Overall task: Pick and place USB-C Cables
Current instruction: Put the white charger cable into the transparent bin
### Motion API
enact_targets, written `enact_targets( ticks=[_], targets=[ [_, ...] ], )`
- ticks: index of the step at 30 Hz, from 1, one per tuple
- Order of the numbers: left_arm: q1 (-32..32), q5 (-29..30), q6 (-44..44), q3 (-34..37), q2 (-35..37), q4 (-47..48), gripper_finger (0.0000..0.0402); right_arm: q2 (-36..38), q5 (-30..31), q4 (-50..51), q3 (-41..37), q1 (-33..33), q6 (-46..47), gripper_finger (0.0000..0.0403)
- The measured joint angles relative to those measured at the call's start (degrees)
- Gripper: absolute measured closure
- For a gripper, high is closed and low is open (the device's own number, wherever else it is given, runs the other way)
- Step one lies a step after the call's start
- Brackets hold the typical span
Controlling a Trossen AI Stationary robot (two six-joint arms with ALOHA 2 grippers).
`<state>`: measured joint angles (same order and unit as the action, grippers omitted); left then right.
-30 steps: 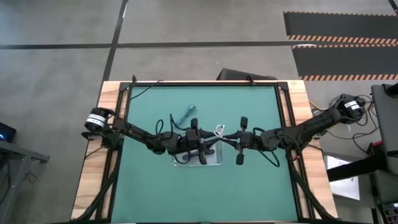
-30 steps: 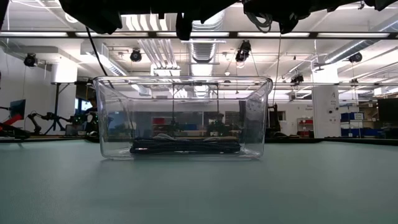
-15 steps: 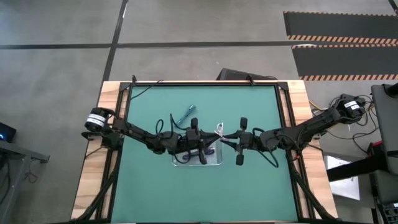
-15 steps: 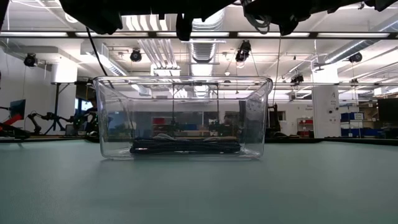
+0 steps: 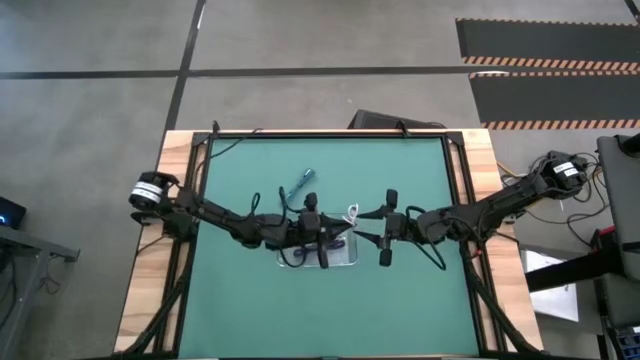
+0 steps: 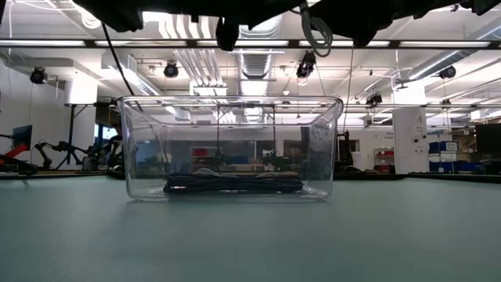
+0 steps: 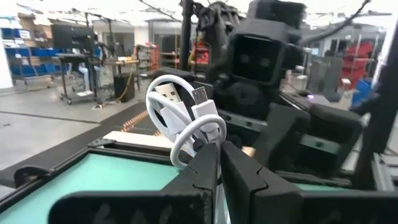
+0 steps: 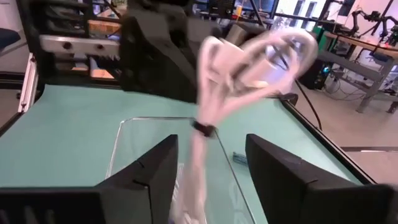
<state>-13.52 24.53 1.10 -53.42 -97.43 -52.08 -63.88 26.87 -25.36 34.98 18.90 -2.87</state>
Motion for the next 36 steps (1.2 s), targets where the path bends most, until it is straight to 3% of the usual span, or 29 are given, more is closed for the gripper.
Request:
enact_targets(
  ticks=[11,21,29,36],
  targets=[
    [-1.92,-0.06,2.84,-0.03,9.29,19.51,0.0401,0.64,0.15,2.06,0.09,-0.02,0.83,0.0218],
    [-1.99,-0.13,12.62,-3.28,16.17,46.6,0.0401,4.43,0.15,8.05,0.35,-0.02,1.88,0.0219],
    [-1.97,-0.75,15.21,-12.35,15.16,65.48,0.0401,8.07,0.2,12.67,0.42,-0.02,1.95,0.022],
    [-1.68,-6.77,15.28,-23.17,11.11,83.69,0.0401,9.77,0.22,14.25,0.42,-0.04,1.77,0.0219]
  ],
)
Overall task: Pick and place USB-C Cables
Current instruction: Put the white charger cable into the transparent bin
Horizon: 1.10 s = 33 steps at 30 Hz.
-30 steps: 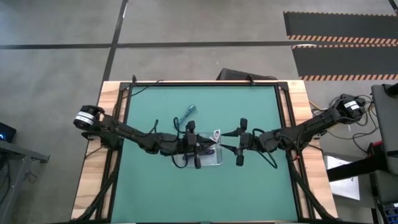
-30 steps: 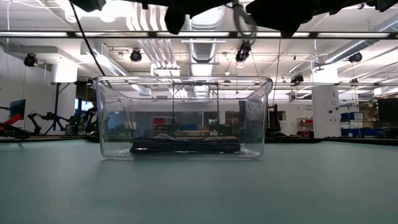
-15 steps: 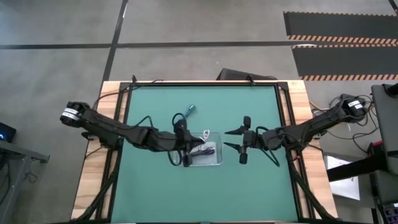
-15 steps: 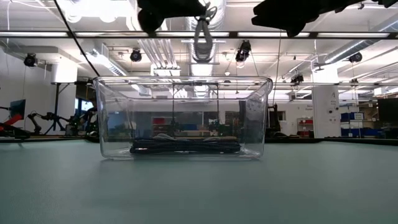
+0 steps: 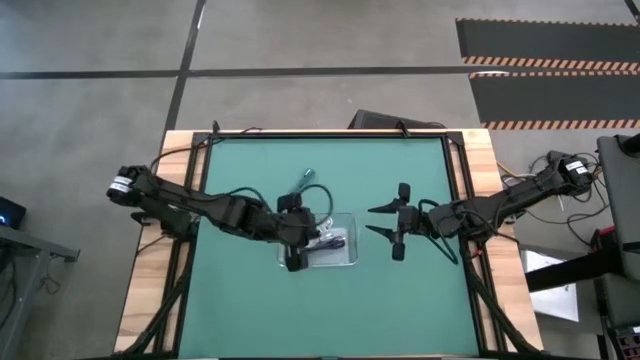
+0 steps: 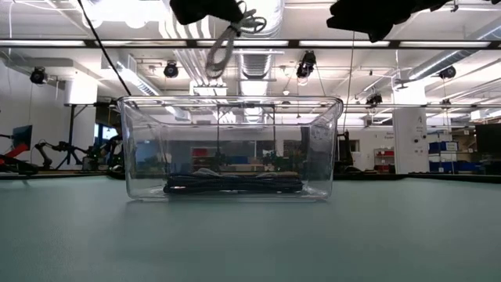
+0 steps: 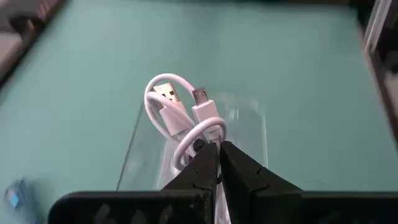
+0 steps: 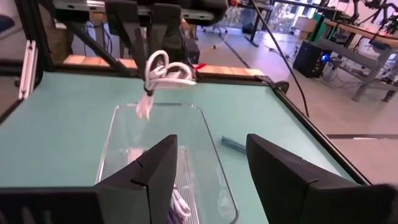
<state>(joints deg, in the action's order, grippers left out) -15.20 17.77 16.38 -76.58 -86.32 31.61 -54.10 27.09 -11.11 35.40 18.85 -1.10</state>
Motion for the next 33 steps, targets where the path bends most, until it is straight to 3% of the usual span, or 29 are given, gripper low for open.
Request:
enact_targets(
  ticks=[4,8,13,17,33],
  targets=[
    [0.57,-2.53,-0.05,-5.85,-3.75,11.63,0.0401,0.98,0.0,0.54,-0.02,0.0,-0.43,0.0221],
    [2.01,-6.03,-0.44,-9.41,-7.32,16.77,0.0401,1.58,0.0,0.67,-0.02,0.0,-0.65,0.0218],
    [4.57,-14.36,-3.38,-10.5,-10.89,17.36,0.0401,1.73,0.0,1.08,-0.02,-0.02,-1.89,0.022],
    [6.97,-17.44,-3.8,-11.32,-13.08,19.69,0.0401,2.21,0.0,1.64,-0.02,-0.02,-2.01,0.0219],
    [11.1,-21.14,-6.51,-11.64,-18.96,21.89,0.0401,2.45,0.0,3.26,-0.02,-0.02,-1.94,0.022]
  ],
)
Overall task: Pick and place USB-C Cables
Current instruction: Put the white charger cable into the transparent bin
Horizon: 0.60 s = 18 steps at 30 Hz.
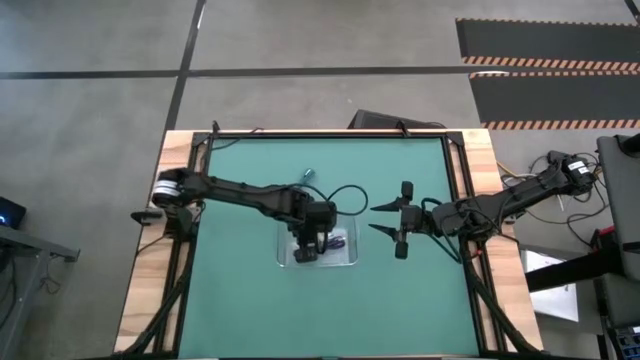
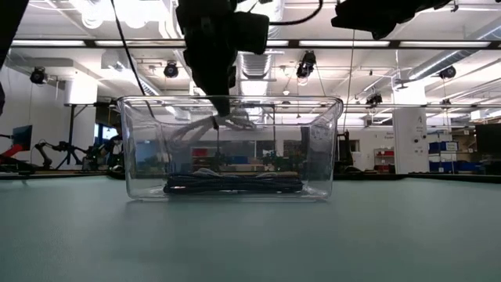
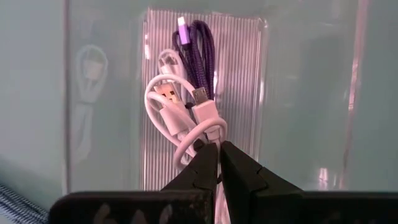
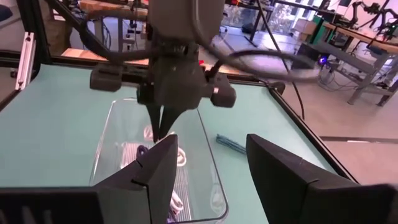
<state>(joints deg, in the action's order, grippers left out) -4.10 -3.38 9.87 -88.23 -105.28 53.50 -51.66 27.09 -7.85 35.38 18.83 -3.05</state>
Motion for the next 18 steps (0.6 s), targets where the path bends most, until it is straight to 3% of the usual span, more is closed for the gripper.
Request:
enact_targets(
  ticks=[18],
  targets=[
    [0.39,0.66,-1.73,0.57,-1.66,-0.96,0.0401,0.0,0.0,0.32,0.0,0.0,0.23,0.0218]
  ],
)
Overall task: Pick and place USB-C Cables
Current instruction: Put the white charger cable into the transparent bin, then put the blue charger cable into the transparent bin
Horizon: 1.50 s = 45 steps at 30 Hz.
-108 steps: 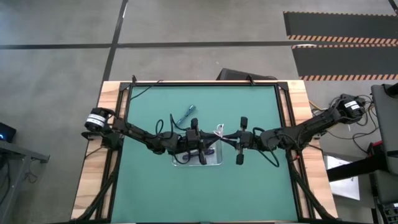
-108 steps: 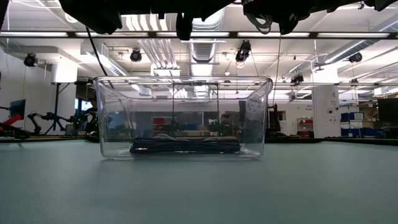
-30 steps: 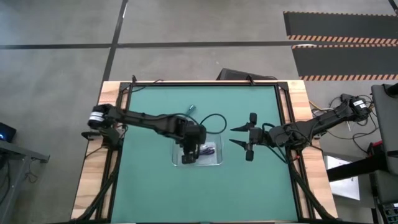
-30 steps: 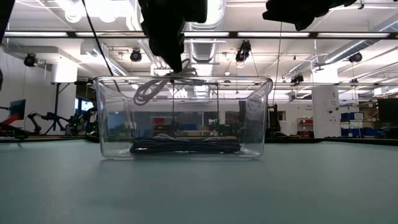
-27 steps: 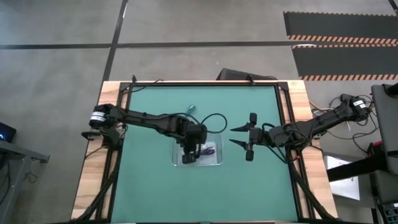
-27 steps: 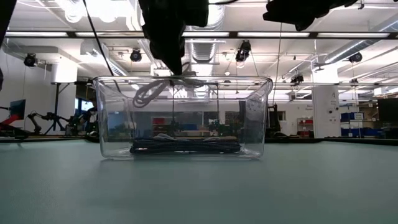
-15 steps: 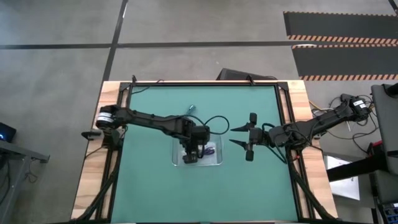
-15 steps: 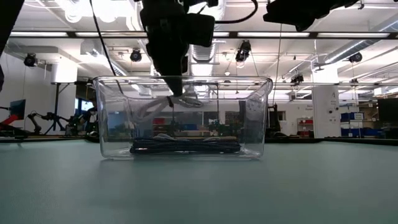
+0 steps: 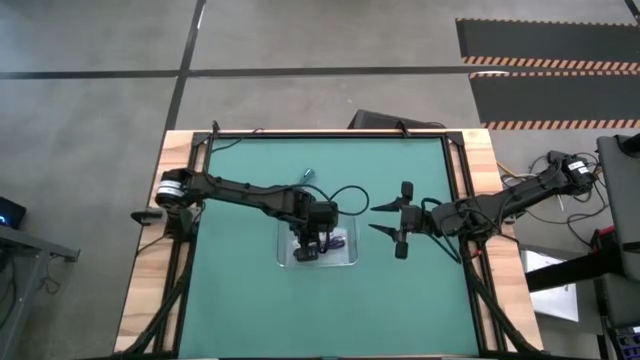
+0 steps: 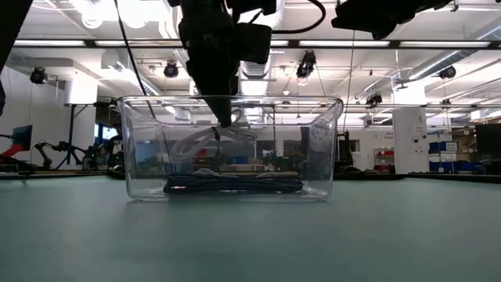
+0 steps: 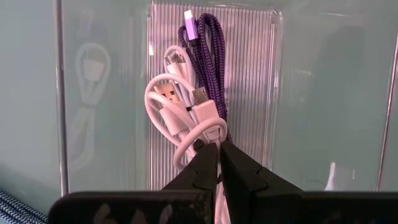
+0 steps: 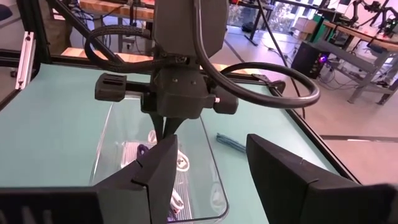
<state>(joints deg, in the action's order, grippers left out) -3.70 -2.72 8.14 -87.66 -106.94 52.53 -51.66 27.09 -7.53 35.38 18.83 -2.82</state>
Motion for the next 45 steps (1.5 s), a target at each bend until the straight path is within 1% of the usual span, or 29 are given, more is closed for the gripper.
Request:
enact_targets(
  ticks=[8,14,24,27,34,37,40,45],
  targets=[
    [0.0,0.15,0.54,0.0,-0.07,-0.07,0.0402,-0.02,0.0,0.03,0.0,0.0,0.23,0.022],
    [0.0,0.15,3.36,0.0,-0.07,0.47,0.0402,-0.02,0.0,0.07,0.0,0.0,0.23,0.022],
    [0.0,0.17,3.6,0.0,-0.07,0.5,0.0399,-0.02,0.0,0.09,0.0,0.0,0.26,0.0219],
    [0.0,0.17,3.63,0.02,-0.07,0.5,0.0385,-0.02,0.0,0.09,0.0,0.0,0.26,0.022],
    [0.0,1.57,3.57,0.02,-0.09,0.5,0.0326,-0.02,0.0,0.31,0.0,0.0,0.67,0.022],
    [0.0,1.73,3.56,0.02,-0.09,0.5,0.0307,-0.02,0.0,0.65,0.0,0.0,0.7,0.0218],
    [0.0,1.73,3.54,-0.04,-0.09,0.77,0.0296,-0.02,-0.02,1.12,0.0,0.0,0.89,0.0218],
    [0.0,1.68,3.49,-1.02,0.71,2.57,0.0295,-0.02,-0.02,1.28,-0.01,0.0,1.05,0.022]
  ],
)
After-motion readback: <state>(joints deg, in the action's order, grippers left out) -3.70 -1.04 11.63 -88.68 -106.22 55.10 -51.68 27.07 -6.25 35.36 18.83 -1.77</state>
